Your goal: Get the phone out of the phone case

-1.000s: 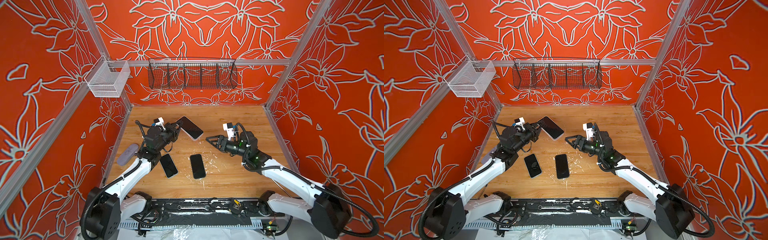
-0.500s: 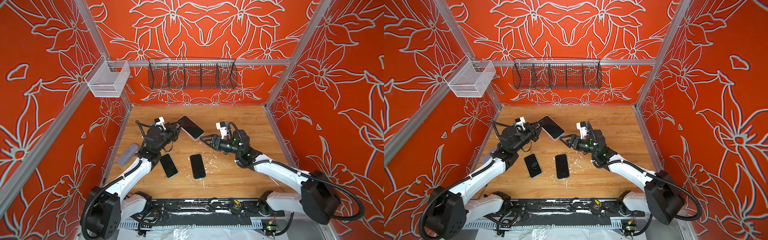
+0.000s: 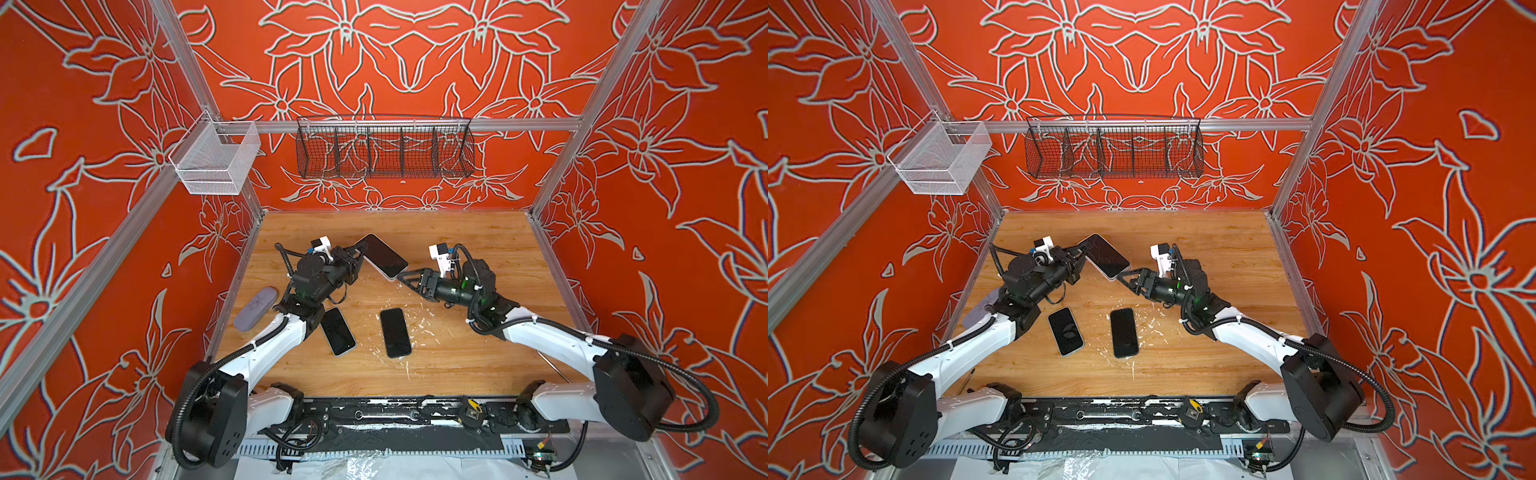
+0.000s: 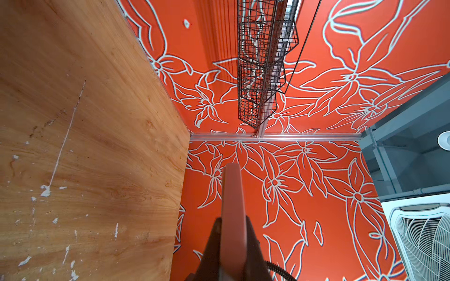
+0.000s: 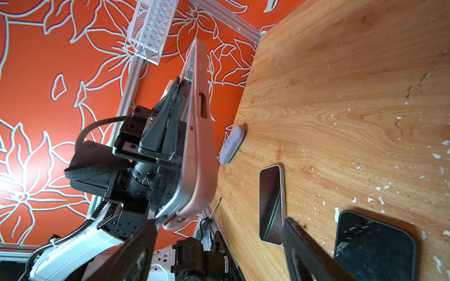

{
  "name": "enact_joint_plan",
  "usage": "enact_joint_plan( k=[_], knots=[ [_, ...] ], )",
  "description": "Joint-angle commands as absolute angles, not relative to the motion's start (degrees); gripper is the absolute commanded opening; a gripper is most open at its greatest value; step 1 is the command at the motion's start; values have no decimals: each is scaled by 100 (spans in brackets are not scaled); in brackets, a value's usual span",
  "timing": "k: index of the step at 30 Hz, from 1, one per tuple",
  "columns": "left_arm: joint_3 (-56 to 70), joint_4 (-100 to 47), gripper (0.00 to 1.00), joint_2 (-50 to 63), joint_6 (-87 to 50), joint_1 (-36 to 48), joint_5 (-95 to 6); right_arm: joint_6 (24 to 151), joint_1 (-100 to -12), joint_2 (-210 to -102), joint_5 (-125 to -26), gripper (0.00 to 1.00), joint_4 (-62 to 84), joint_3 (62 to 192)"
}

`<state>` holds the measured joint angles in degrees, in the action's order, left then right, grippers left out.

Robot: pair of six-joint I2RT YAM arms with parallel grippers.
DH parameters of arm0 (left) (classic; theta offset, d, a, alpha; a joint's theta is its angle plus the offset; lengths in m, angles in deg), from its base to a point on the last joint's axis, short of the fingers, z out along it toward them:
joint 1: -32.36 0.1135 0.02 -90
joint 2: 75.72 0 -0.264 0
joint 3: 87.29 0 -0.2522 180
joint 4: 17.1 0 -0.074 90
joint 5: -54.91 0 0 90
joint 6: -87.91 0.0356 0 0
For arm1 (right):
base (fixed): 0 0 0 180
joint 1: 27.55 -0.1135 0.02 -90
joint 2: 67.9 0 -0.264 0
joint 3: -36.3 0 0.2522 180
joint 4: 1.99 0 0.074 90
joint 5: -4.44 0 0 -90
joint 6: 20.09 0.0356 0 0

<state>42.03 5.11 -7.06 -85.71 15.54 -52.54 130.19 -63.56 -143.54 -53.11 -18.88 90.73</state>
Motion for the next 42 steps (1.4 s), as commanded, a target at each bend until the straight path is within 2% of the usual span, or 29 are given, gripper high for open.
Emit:
enact_joint_plan(
  k=[1, 10, 32, 42],
  knots=[
    [4108, 1166, 0, -785, -8756, 1560, -5446, 13177, -6394, -14500, -5396, 82, -2137, 9229],
    [4125, 1318, 0, -828, -8927, 1558, -5590, 13399, -6394, -14923, -5462, 80, -2710, 9050],
    [3885, 1434, 0, -729, -9093, 1559, -5659, 13176, -6342, -14806, -5800, 80, -2676, 8691],
    [3908, 1441, 0, -601, -9043, 1487, -5791, 13091, -6131, -14762, -5483, 80, -2867, 8779]
  ],
)
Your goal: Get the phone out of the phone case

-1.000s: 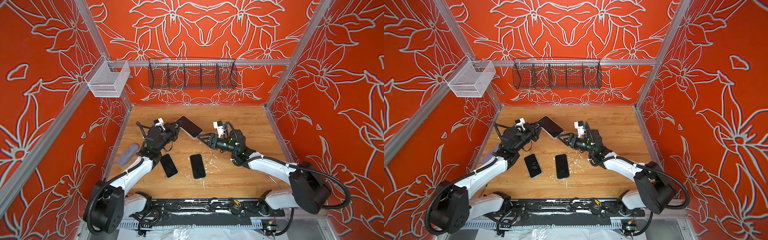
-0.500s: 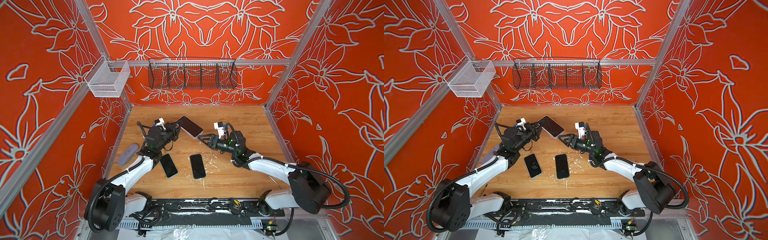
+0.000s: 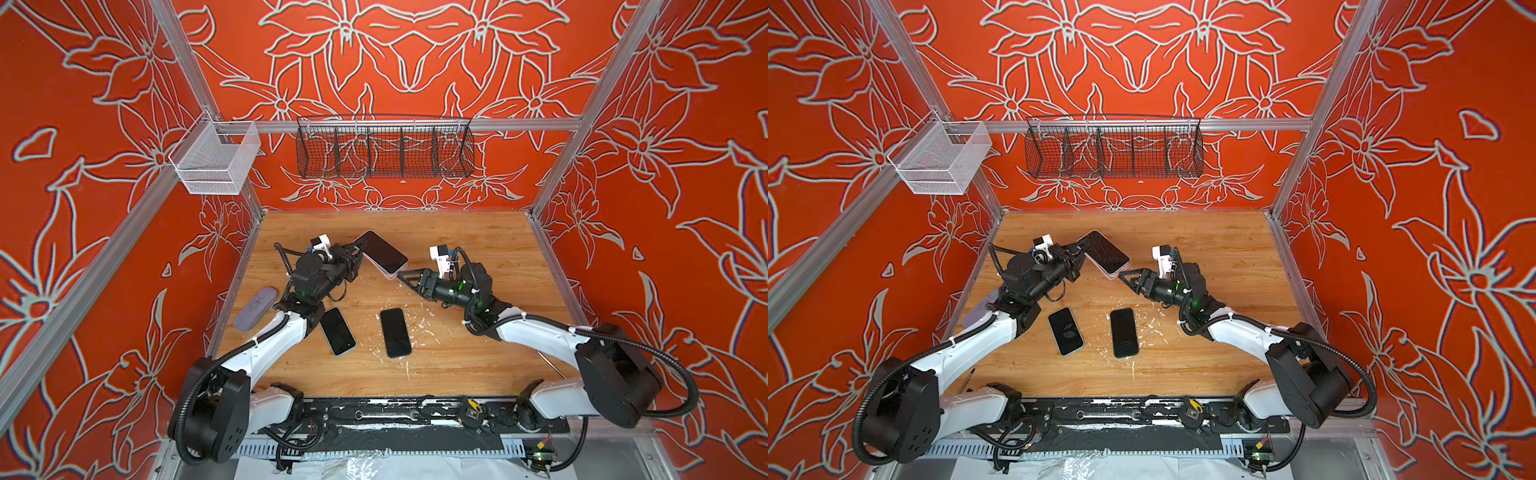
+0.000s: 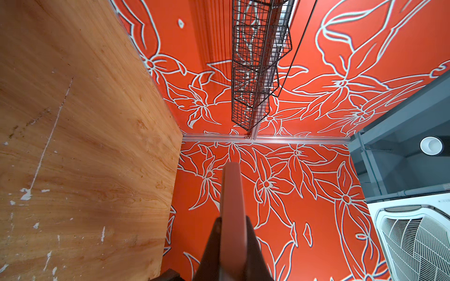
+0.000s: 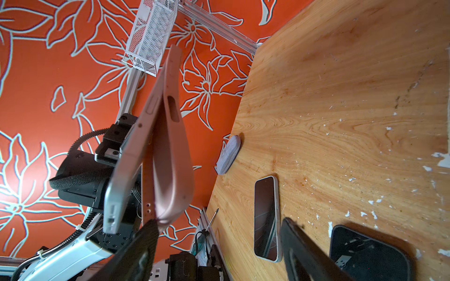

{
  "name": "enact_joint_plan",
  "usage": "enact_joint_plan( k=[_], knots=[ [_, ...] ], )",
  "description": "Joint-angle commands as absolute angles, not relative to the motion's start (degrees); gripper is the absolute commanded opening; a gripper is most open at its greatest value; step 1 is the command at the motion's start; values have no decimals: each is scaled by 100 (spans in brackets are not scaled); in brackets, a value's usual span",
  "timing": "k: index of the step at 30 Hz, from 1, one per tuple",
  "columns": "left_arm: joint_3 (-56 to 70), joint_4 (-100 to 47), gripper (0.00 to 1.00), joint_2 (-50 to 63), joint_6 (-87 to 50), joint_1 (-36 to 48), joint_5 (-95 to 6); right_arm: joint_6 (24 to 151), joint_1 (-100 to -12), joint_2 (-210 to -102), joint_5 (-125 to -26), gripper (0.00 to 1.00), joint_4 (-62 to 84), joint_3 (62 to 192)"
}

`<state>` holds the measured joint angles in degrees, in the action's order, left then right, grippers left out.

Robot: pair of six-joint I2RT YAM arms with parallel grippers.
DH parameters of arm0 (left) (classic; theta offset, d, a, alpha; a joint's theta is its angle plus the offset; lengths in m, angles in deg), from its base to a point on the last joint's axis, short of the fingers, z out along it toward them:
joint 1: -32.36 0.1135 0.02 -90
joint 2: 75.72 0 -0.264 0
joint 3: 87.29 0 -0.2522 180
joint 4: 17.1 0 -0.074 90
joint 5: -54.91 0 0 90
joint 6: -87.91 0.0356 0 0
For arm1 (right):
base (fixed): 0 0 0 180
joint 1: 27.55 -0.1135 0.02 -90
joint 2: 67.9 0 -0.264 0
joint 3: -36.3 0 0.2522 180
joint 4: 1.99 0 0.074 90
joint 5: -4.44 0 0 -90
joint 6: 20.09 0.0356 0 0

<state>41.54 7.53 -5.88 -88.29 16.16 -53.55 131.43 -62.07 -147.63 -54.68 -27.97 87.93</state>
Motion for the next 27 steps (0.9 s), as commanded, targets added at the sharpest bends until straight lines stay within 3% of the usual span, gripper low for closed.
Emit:
enact_joint_plan(
  k=[1, 12, 20, 27],
  knots=[
    [3922, 1462, 0, -578, -9059, 1480, -5807, 13135, -6105, -14762, -5443, 80, -2944, 8779],
    [3791, 1542, 0, -448, -8739, 1393, -5970, 13602, -6051, -15134, -4595, 71, -4058, 9099],
    [3738, 1643, 0, -241, -8695, 1301, -6033, 13821, -6051, -15194, -4512, 50, -4240, 9251],
    [3721, 1551, 0, -209, -8541, 1285, -6034, 13975, -6017, -15010, -4635, 44, -4347, 9158]
  ],
)
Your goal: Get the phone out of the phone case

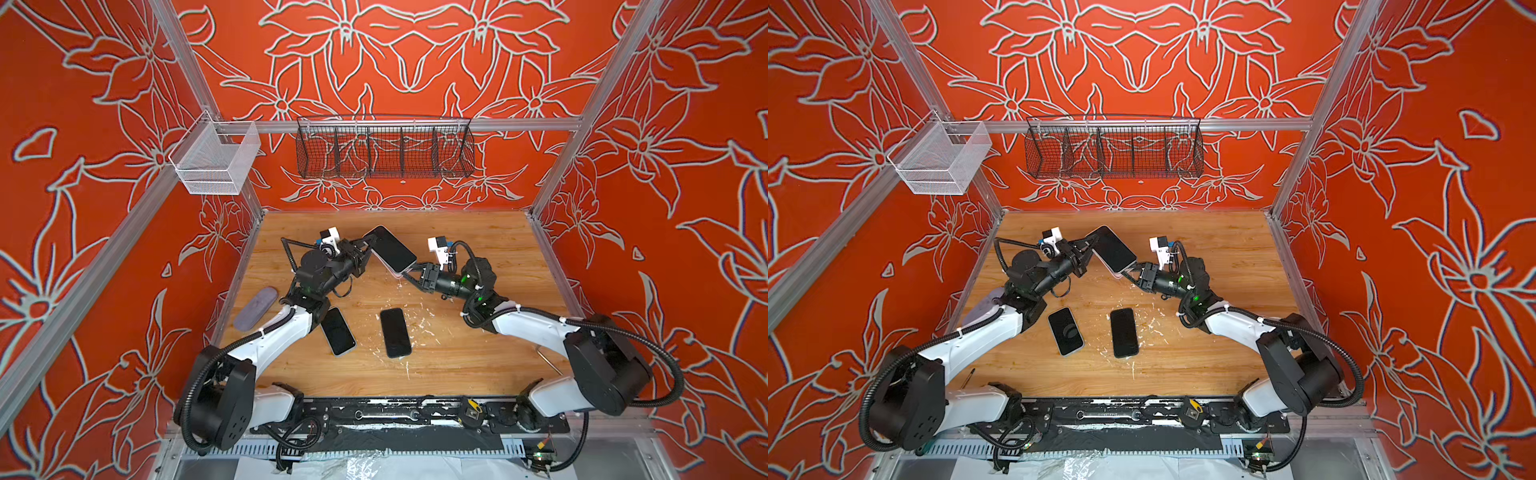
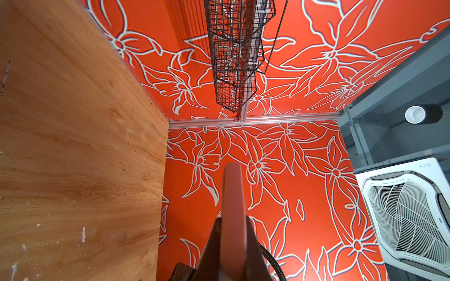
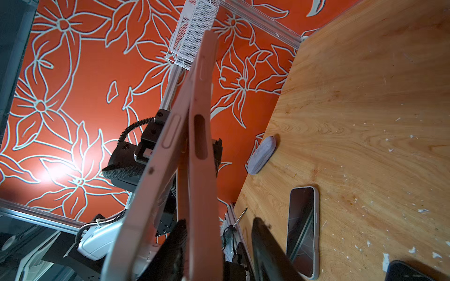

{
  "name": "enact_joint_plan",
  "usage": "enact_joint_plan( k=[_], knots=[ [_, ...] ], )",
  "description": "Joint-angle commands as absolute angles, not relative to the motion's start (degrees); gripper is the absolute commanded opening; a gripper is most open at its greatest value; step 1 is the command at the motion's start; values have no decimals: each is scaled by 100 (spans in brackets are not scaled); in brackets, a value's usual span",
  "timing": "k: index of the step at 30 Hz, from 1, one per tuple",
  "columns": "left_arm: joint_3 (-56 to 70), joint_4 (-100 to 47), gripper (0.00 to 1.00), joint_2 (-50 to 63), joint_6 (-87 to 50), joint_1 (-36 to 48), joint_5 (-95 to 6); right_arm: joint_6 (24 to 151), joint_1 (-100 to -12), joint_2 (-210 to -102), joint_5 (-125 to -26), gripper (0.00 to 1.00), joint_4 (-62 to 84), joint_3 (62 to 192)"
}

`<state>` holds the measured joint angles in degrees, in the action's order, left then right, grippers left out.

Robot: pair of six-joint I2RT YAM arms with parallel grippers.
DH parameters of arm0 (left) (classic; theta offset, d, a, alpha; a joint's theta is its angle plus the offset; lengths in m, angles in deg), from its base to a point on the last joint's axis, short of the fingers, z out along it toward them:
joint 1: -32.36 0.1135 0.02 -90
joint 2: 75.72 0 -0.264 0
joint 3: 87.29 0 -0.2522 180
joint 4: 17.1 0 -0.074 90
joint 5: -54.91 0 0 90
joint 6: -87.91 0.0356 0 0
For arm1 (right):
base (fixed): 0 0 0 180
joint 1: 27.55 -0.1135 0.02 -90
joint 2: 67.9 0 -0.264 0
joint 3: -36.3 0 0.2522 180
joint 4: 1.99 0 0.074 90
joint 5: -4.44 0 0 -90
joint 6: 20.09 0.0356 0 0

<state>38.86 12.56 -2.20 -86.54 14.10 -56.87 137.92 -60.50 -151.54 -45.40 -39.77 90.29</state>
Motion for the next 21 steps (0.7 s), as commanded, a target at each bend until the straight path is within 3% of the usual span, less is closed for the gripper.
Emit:
enact_joint_plan(
  k=[1, 21],
  knots=[
    [3721, 1563, 0, -203, -8545, 1285, -6050, 14024, -6007, -14966, -4697, 43, -4409, 9106],
    [3492, 1693, 0, 236, -8611, 1224, -6312, 14517, -5895, -14551, -5291, 37, -5284, 8582]
  ],
)
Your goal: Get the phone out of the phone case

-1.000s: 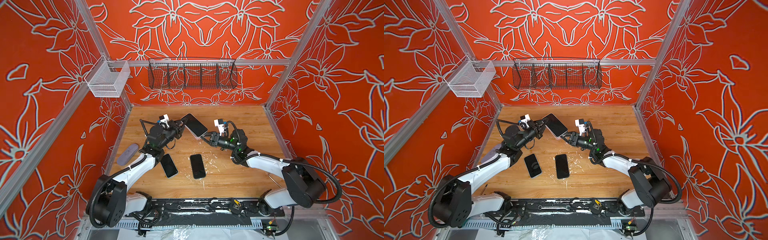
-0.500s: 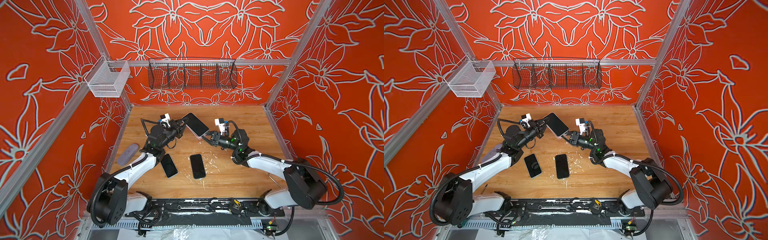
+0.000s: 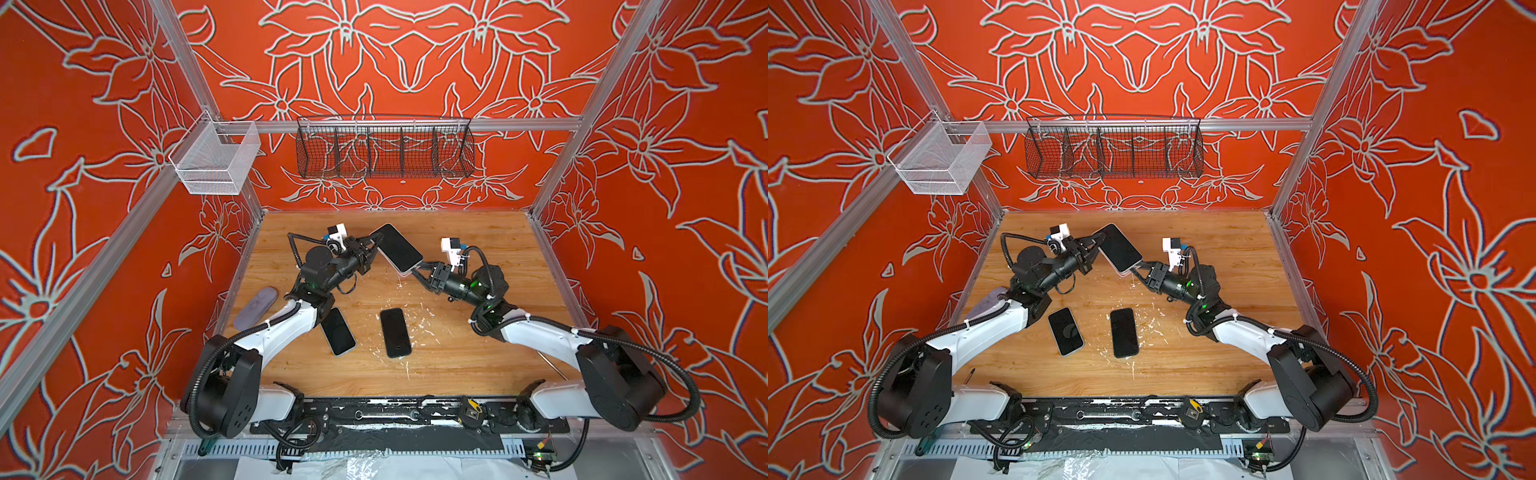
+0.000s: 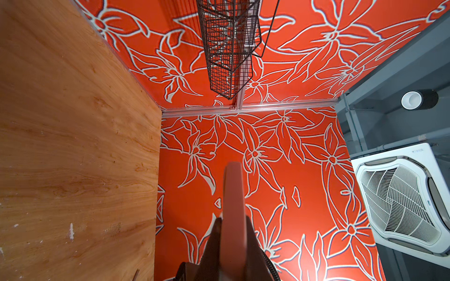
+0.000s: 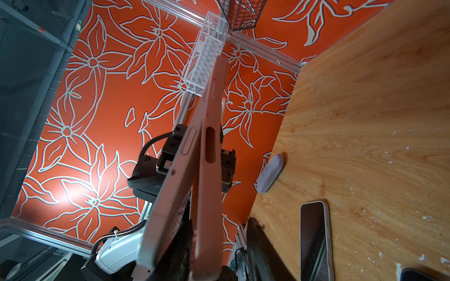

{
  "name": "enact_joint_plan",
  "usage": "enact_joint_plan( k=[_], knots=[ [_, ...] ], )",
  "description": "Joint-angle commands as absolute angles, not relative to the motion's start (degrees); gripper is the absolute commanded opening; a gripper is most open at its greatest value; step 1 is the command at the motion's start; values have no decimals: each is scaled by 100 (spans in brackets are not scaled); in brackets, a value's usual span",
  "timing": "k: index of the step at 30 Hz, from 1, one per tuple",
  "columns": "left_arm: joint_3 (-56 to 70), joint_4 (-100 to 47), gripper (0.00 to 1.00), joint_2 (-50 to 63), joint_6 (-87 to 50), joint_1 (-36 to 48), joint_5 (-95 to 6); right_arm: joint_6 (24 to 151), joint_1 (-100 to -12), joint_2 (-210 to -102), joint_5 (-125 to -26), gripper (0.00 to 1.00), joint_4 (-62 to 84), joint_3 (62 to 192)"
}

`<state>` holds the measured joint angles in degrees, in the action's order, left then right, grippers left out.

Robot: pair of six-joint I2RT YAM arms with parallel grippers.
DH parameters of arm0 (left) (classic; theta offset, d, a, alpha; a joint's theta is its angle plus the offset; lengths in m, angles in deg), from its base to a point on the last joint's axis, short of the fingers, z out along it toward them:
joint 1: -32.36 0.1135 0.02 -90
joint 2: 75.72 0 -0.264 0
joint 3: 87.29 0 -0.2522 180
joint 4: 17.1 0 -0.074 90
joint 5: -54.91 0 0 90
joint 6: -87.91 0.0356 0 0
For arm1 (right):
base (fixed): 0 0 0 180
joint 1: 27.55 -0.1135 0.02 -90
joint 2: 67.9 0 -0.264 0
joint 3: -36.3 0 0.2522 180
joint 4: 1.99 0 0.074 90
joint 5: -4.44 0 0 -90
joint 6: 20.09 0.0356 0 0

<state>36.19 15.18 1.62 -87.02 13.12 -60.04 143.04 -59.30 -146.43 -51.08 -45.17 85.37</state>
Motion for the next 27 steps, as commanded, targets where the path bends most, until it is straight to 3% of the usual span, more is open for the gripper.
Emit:
enact_joint_plan(
  k=[1, 16, 27],
  knots=[
    [3485, 1724, 0, 264, -8636, 1224, -6334, 14547, -5899, -14559, -5325, 36, -5344, 8562],
    [3492, 1810, 0, 419, -8582, 1190, -6453, 14481, -5890, -14464, -5648, 31, -5572, 8560],
    [3457, 1790, 0, 531, -8541, 1171, -6468, 14602, -5888, -14600, -5602, 22, -5704, 8618]
  ],
)
